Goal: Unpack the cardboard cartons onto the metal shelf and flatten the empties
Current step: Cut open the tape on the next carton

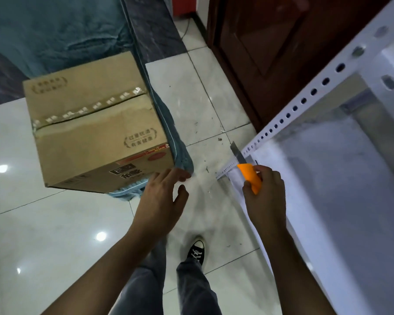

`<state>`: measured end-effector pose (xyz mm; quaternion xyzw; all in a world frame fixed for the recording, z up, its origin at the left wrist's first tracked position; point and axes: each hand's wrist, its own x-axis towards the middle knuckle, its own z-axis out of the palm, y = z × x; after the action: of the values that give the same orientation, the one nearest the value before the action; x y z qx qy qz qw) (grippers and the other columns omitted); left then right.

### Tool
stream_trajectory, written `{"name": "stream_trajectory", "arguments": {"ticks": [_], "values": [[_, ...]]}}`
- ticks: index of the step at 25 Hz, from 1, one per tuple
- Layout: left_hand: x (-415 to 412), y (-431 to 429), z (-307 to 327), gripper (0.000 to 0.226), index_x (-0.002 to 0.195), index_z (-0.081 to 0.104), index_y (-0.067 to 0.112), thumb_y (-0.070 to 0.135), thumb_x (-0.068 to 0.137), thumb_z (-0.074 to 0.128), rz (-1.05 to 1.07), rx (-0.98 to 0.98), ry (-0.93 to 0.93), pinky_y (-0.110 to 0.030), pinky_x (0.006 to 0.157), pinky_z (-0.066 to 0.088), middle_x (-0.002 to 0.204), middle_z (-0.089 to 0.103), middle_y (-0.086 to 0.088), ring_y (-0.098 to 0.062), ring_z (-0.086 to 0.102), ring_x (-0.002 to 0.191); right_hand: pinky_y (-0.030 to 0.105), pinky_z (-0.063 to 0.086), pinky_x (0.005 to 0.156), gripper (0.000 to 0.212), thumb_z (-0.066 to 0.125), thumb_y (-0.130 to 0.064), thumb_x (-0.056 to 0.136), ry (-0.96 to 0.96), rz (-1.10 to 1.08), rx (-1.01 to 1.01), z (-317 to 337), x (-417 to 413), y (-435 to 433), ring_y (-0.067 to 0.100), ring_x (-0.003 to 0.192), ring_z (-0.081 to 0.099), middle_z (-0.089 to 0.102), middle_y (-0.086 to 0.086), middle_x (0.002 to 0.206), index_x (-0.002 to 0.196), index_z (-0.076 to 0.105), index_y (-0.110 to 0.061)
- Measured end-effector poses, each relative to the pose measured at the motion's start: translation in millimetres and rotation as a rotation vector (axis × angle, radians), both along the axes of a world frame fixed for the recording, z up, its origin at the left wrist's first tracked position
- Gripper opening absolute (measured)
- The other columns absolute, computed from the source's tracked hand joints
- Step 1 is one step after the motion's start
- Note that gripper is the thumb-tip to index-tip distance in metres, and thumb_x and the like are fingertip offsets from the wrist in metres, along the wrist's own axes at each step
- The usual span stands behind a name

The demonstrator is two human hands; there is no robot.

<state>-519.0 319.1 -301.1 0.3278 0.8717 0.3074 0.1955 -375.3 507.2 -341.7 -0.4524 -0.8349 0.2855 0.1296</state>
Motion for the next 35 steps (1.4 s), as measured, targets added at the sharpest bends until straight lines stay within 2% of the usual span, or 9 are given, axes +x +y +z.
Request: {"name": "stream_trajectory", "arguments": {"ticks": [3, 7, 14, 21, 24, 26, 30, 32, 35], "values": [[-28.8, -16.1, 0.7, 0.025, 0.117, 0.063, 0.021, 0.016, 0.093, 0.061, 0.046, 0.007, -0.003, -0.032, 0.087, 0.046, 0.117, 0.065, 0.007, -0.015, 0.053, 0.107, 0.048, 0.050, 0.083, 0.037, 0.071, -0.012, 0.087, 0.045, 0.067, -0.016, 10.6, -44.2, -12.5, 0.028, 0.097, 0.055, 0.058, 0.007, 0.109, 0.121, 0.060, -0.015], [-71.1, -36.8, 1.0, 0.023, 0.114, 0.064, 0.018, 0.013, 0.092, 0.064, 0.098, 0.019, 0.025, -0.035, 0.087, 0.047, 0.116, 0.066, 0.004, -0.019, 0.055, 0.106, 0.033, 0.045, 0.082, 0.038, 0.069, -0.013, 0.090, 0.053, 0.095, -0.076, 19.5, -100.6, -31.7, 0.024, 0.102, 0.056, 0.056, 0.005, 0.118, 0.126, 0.059, -0.017], [-141.5, -77.9, -6.8, 0.021, 0.115, 0.063, 0.020, 0.017, 0.095, 0.059, 0.188, -0.037, 0.031, -0.034, 0.083, 0.047, 0.114, 0.065, 0.006, -0.018, 0.051, 0.097, 0.045, 0.054, 0.085, 0.039, 0.066, -0.017, 0.092, 0.034, 0.171, -0.142, 23.9, -189.8, -65.4, 0.020, 0.101, 0.057, 0.051, -0.002, 0.122, 0.129, 0.055, -0.023], [-186.0, -105.4, -25.8, 0.030, 0.118, 0.060, 0.022, 0.023, 0.092, 0.046, 0.278, -0.107, 0.119, -0.039, 0.083, 0.046, 0.114, 0.063, 0.002, -0.023, 0.051, 0.094, 0.039, 0.051, 0.087, 0.040, 0.066, -0.018, 0.092, 0.039, 0.266, -0.165, 23.3, -253.3, -88.9, 0.020, 0.105, 0.057, 0.052, -0.002, 0.121, 0.130, 0.056, -0.023], [-194.5, -112.9, -41.3, 0.036, 0.125, 0.057, 0.020, 0.028, 0.093, 0.043, 0.288, -0.202, 0.198, -0.042, 0.089, 0.045, 0.126, 0.056, -0.004, -0.030, 0.052, 0.102, 0.036, 0.049, 0.087, 0.041, 0.066, -0.018, 0.092, 0.030, 0.328, -0.161, 19.7, -272.9, -96.4, 0.019, 0.105, 0.056, 0.053, -0.001, 0.122, 0.131, 0.057, -0.023], [-195.9, -115.9, -51.0, 0.042, 0.132, 0.055, 0.019, 0.032, 0.095, 0.040, 0.308, -0.241, 0.225, -0.044, 0.097, 0.043, 0.137, 0.051, -0.009, -0.034, 0.050, 0.117, 0.032, 0.047, 0.086, 0.040, 0.066, -0.019, 0.092, 0.020, 0.371, -0.160, 17.6, -283.3, -100.0, 0.015, 0.102, 0.054, 0.053, -0.003, 0.119, 0.130, 0.057, -0.025], [-197.6, -116.2, -64.7, 0.057, 0.151, 0.042, 0.019, 0.030, 0.096, 0.046, 0.391, -0.322, 0.283, -0.053, 0.119, 0.026, 0.160, 0.032, -0.014, -0.034, 0.022, 0.151, 0.032, 0.046, 0.088, 0.038, 0.066, -0.020, 0.090, 0.017, 0.487, -0.168, 11.7, -308.9, -103.0, 0.013, 0.100, 0.054, 0.053, -0.006, 0.114, 0.127, 0.059, -0.027], [-198.8, -113.9, -70.7, 0.064, 0.157, 0.032, 0.021, 0.031, 0.095, 0.045, 0.428, -0.360, 0.285, -0.052, 0.122, 0.018, 0.165, 0.020, -0.013, -0.033, 0.010, 0.154, 0.034, 0.047, 0.089, 0.039, 0.065, -0.022, 0.090, -0.004, 0.570, -0.175, 9.6, -321.8, -104.3, 0.015, 0.105, 0.055, 0.053, -0.007, 0.116, 0.128, 0.059, -0.031], [-197.6, -112.0, -80.8, 0.068, 0.159, 0.025, 0.022, 0.034, 0.095, 0.044, 0.465, -0.405, 0.284, -0.052, 0.123, 0.017, 0.166, 0.014, -0.013, -0.032, 0.008, 0.155, 0.028, 0.042, 0.084, 0.037, 0.063, -0.025, 0.093, -0.009, 0.723, -0.178, 10.0, -342.6, -107.0, 0.009, 0.103, 0.054, 0.053, -0.011, 0.117, 0.129, 0.060, -0.033]]}}
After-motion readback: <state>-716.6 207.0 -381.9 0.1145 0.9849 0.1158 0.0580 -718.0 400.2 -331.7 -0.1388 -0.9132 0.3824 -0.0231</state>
